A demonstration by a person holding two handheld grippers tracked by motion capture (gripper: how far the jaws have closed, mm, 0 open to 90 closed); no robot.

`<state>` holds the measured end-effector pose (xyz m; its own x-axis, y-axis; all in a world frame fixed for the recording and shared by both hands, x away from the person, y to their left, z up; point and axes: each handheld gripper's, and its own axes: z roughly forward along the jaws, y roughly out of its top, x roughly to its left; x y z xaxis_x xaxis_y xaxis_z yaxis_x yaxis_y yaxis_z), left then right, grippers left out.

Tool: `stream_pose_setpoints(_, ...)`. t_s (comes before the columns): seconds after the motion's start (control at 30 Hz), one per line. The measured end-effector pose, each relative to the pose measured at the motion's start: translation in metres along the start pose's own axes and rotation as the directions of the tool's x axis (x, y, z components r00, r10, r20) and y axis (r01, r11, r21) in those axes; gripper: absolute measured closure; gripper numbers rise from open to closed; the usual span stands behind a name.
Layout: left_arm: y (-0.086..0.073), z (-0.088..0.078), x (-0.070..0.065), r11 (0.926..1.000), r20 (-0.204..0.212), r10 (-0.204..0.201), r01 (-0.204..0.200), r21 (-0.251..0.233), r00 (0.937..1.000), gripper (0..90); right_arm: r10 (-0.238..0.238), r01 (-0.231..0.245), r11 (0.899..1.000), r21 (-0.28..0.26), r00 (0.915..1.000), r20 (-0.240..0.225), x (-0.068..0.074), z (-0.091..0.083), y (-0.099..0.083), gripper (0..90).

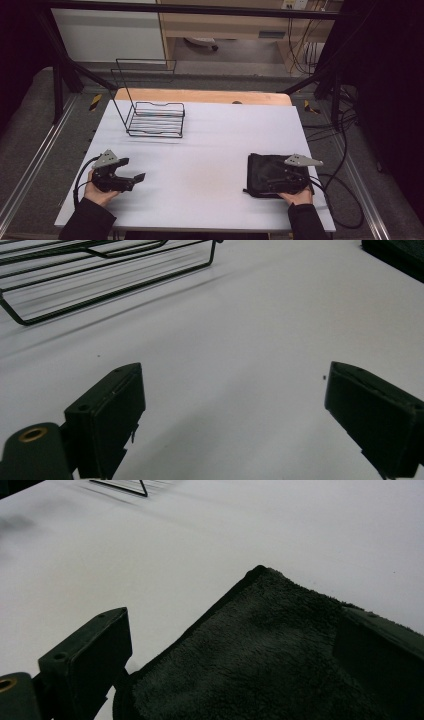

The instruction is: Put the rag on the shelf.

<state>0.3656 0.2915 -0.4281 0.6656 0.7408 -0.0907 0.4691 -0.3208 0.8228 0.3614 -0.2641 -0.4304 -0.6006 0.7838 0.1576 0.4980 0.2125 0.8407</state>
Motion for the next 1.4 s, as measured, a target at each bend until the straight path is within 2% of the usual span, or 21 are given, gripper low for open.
stream_pose_setpoints(0.3,-0.001,0.002,0.0,0.9999,-0.001,-0.006,0.006,0.008,1.0,9.2,-0.03,0.03,0.999,0.016,0.9995,0.004,0.009,0.011,0.006,3.1)
stream_pose_setpoints(0.43,-0.001,0.002,0.001,0.9999,-0.004,-0.008,0.008,0.008,1.0,9.3,-0.029,0.029,0.999,0.015,0.9995,0.011,0.012,0.017,0.01,4.1)
stream_pose_setpoints(0.77,0.0,0.003,0.001,0.9999,-0.01,-0.007,0.007,0.01,0.9999,9.5,-0.041,0.037,0.998,0.057,0.9964,0.075,0.018,0.038,0.028,8.0)
stream_pose_setpoints(0.87,-0.001,0.003,0.001,0.9999,-0.01,-0.007,0.007,0.012,0.9999,9.5,-0.03,0.023,0.997,0.077,0.9958,0.087,0.017,0.045,0.033,10.3)
stream_pose_setpoints(1.13,-0.001,0.003,0.002,0.9999,-0.013,-0.007,0.007,0.015,0.9999,9.9,-0.054,0.037,0.993,0.11,0.9873,0.15,0.009,0.068,0.043,25.2)
stream_pose_setpoints(1.3,-0.001,0.003,0.002,0.9998,-0.014,-0.008,0.009,0.017,0.9999,10.3,-0.071,0.044,0.987,0.153,0.9822,0.174,0.003,0.077,0.042,37.7)
stream_pose_setpoints(1.4,-0.001,0.003,0.002,0.9998,-0.014,-0.007,0.008,0.019,0.9999,10.5,-0.1,0.068,0.982,0.175,0.9779,0.183,0.003,0.082,0.039,46.5)
